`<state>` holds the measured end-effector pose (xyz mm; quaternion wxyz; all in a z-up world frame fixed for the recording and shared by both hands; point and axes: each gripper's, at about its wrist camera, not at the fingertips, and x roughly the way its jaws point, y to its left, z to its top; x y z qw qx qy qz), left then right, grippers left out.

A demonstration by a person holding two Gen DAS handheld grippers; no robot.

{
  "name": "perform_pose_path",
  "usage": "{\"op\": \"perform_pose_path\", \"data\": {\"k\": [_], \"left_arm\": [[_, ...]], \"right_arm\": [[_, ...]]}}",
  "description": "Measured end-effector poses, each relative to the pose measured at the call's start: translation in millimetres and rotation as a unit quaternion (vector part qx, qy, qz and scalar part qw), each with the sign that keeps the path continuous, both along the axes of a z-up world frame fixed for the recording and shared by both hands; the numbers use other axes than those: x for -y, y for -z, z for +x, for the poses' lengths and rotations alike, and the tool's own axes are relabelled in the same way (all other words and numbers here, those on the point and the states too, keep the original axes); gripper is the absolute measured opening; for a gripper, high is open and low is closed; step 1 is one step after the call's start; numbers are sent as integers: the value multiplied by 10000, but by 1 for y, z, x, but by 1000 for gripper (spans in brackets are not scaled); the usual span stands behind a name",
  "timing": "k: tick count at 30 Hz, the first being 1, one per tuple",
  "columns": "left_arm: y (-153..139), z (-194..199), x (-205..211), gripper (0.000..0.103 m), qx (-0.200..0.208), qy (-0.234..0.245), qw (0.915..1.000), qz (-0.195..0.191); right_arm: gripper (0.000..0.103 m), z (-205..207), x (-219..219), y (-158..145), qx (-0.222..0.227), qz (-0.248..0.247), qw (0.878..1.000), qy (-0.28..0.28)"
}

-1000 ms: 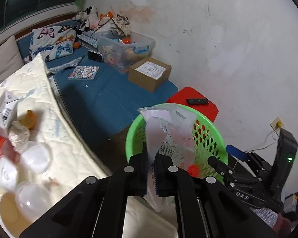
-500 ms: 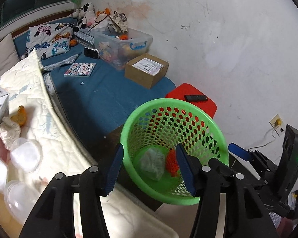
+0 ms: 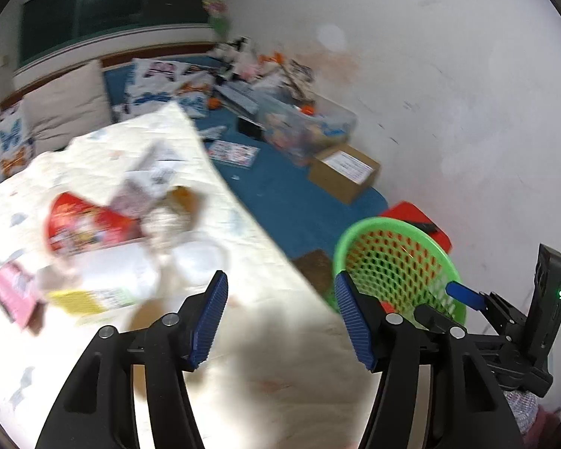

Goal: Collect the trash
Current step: 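Return both tools to the bed and reach toward the clear lid and paper cup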

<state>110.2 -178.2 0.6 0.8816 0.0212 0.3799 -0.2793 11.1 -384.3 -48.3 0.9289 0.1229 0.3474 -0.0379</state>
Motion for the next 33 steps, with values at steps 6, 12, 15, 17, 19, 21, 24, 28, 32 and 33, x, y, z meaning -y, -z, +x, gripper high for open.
{"op": "perform_pose_path", "data": {"k": [6,12,15,17,19,21,24,28,32,33], "left_arm": [[-6,-7,-58,65,134,-548,9984,-78],[-4,-9,-104,68,85,-996,9949,-158],[-1,-11,-122,68,60,-1161,9931,-135],[3,-13,-136,69,38,-1252,9921,-118],[6,-15,-142,70,9,-1319,9912,-120],[9,-17,-151,72,-49,-1401,9900,-159],[15,-21,-156,74,-126,-1434,9894,-179],[21,-22,-157,78,-179,-1400,9899,-163],[23,-20,-153,79,-208,-1347,9905,-157],[23,-19,-153,80,-221,-1331,9907,-160]], "right_arm": [[88,15,-39,-7,60,119,9983,-559],[88,33,-79,-9,69,292,9928,-1162],[88,43,-98,-9,52,328,9897,-1391],[88,51,-109,-8,27,363,9872,-1550],[88,56,-118,-5,-5,415,9848,-1685],[88,64,-126,-2,-52,473,9824,-1804],[88,77,-134,2,-124,546,9798,-1920],[88,90,-141,7,-208,629,9774,-2008],[88,103,-145,14,-296,664,9761,-2048],[88,106,-145,16,-318,694,9756,-2060]]}}
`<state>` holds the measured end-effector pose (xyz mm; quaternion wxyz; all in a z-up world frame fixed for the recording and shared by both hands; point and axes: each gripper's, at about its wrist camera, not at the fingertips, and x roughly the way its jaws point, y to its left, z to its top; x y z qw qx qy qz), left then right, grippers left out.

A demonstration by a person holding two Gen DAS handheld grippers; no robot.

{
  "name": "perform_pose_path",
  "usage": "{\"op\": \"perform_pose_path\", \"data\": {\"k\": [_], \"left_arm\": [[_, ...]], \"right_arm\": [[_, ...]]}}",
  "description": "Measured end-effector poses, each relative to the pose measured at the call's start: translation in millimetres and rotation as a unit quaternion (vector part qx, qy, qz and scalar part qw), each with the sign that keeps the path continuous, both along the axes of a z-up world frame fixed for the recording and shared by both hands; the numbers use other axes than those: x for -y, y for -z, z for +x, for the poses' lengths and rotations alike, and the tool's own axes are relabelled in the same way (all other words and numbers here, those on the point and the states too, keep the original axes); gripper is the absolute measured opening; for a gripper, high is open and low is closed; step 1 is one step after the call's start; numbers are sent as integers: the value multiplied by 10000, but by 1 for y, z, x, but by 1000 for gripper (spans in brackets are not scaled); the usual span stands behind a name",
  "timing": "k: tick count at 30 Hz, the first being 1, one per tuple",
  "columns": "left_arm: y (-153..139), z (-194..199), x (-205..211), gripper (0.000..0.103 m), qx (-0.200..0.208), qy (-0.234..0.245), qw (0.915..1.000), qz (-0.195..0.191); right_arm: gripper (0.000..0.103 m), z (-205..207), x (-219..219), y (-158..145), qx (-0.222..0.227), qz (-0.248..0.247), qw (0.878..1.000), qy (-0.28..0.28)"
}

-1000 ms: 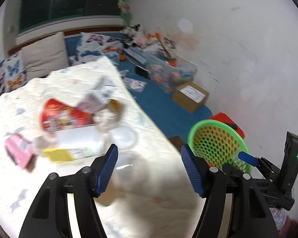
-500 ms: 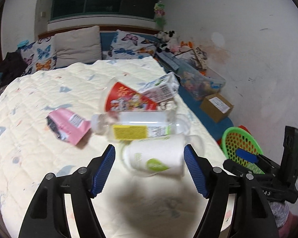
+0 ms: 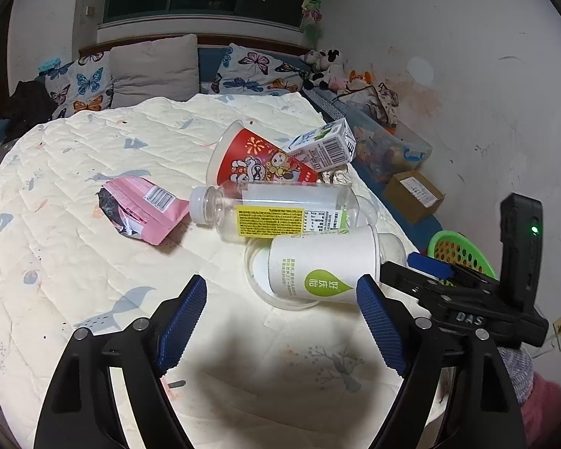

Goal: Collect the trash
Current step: 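Return both tools to the bed and reach toward the clear lid and paper cup, then grasp the clear plastic lid with the right tool while the left tool grasps the white paper cup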

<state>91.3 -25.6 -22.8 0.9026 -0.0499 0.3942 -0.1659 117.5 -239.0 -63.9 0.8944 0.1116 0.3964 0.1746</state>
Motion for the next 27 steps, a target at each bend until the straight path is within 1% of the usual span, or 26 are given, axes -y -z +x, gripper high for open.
{"op": "perform_pose_path", "data": {"k": [8,11,13,14,19,23,27], "left_arm": [[2,4,0,84,-50,61,9999,-78],[3,6,2,86,-62,112,9999,-56],[3,8,6,87,-69,172,9998,-30],[4,9,8,87,-68,193,9998,-15],[8,16,17,89,-132,369,9992,-26],[13,22,23,91,-175,468,9987,-48],[17,32,24,92,-270,594,9976,-218]], "right_arm": [[88,12,-2,10,-145,133,9997,-113],[76,13,-2,10,-168,143,9997,-142],[67,14,-2,11,-182,179,9995,-176],[65,14,-2,11,-164,154,9996,-191],[65,5,-3,7,-9,15,9999,-155],[65,-8,5,-1,143,-36,9999,-72],[65,-23,14,-12,331,-114,9994,47]]}}
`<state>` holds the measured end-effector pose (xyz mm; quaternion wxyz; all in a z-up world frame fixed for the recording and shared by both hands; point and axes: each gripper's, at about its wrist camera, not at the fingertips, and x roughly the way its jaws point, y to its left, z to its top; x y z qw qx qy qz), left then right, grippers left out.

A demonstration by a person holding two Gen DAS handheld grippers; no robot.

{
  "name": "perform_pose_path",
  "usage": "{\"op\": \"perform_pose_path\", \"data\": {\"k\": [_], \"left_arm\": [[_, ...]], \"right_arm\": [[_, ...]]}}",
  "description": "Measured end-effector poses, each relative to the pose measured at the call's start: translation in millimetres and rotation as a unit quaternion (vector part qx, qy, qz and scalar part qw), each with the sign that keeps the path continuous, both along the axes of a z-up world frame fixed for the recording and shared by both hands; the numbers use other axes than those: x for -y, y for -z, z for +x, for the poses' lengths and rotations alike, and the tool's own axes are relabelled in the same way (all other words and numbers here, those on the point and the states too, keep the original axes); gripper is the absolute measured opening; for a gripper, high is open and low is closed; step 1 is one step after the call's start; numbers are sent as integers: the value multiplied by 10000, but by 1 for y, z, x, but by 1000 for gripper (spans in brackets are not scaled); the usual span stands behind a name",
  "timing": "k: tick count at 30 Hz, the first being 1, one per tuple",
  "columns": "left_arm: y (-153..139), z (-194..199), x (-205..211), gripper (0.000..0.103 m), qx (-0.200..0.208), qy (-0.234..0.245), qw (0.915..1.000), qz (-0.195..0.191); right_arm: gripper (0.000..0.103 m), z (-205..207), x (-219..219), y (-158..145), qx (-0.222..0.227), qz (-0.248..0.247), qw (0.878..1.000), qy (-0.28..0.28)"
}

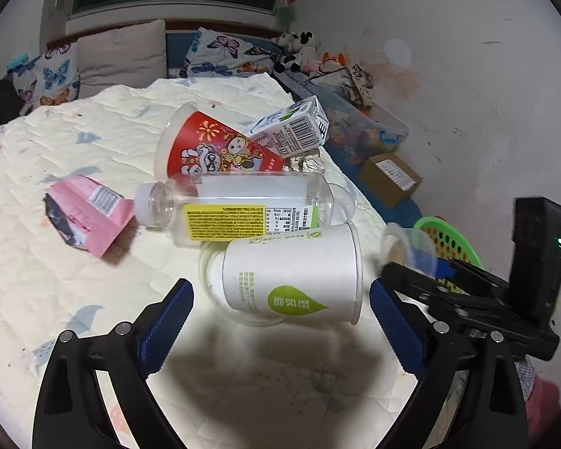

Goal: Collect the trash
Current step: 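Grasp the clear plastic lid with the right tool while the left tool grasps the white paper cup, then carry the lid and paper cup to the green wastebasket and release both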

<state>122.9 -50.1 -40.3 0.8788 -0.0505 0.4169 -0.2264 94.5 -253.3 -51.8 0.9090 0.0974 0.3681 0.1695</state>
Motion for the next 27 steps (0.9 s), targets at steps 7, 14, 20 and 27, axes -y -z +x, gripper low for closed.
{"op": "perform_pose_path", "data": {"k": [7,14,20,27], "left_arm": [[7,12,3,93,-165,256,9992,-257],[17,17,6,93,-274,403,9982,-355],[22,20,13,93,-256,491,9979,-340],[19,16,15,80,-178,478,9981,-347]], "right_arm": [[65,-16,14,-10,144,-21,9997,200],[65,-26,18,-11,182,-125,9993,305],[65,-32,23,-8,154,-177,9989,410],[65,-43,38,-8,169,-267,9974,641]]}}
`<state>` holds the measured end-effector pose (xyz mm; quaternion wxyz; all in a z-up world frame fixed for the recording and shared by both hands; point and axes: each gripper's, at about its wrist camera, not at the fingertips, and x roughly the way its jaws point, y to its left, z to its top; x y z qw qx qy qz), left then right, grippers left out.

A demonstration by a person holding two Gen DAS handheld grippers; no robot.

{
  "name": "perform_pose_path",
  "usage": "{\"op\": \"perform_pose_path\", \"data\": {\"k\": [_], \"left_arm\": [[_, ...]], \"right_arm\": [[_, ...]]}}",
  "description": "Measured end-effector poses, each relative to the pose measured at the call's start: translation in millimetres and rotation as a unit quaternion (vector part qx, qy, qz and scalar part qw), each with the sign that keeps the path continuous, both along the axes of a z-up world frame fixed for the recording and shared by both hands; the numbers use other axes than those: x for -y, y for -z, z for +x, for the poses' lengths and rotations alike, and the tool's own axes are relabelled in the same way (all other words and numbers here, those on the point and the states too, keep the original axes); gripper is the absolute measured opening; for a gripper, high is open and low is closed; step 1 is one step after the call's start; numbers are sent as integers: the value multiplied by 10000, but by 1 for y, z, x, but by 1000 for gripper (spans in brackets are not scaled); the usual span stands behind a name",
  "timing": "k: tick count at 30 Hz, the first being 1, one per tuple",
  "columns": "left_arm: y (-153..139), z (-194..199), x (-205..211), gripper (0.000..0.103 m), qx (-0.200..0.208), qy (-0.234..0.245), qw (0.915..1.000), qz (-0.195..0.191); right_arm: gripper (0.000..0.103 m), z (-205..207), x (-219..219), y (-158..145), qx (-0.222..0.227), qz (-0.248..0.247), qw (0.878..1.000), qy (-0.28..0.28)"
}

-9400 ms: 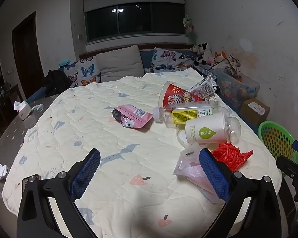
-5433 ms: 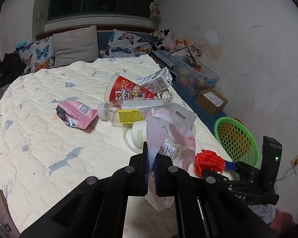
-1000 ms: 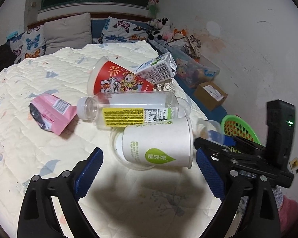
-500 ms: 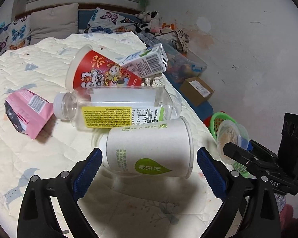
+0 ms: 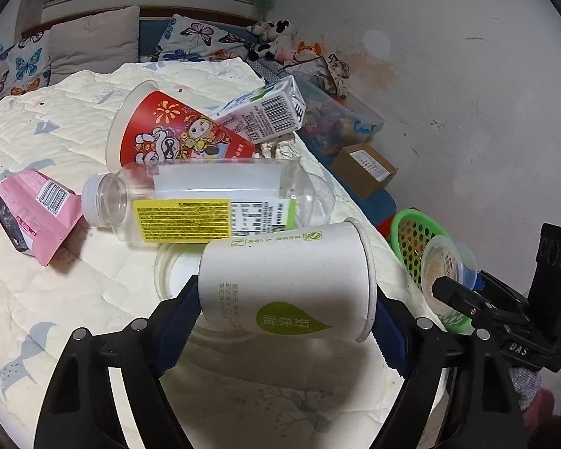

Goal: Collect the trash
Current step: 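Carry the lid and paper cup to the green wastebasket and release both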

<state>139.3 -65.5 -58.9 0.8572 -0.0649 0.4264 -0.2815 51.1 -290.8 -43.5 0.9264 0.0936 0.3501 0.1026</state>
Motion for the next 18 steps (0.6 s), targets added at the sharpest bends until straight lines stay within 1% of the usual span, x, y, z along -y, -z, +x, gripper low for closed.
{"op": "perform_pose_path", "data": {"k": [5,10,14,18], "left_arm": [[-10,-13,6,80,182,41,9998,81],[-31,-35,18,80,549,188,9981,217],[-49,-43,38,80,758,429,9961,169],[-58,-42,64,80,853,657,9940,199]], "right_arm": [[65,-9,17,1,-15,6,9997,233],[65,-18,44,0,-45,-28,9982,600],[65,-28,75,1,-110,-160,9947,1012],[65,-34,107,5,-227,-305,9893,1408]]}}
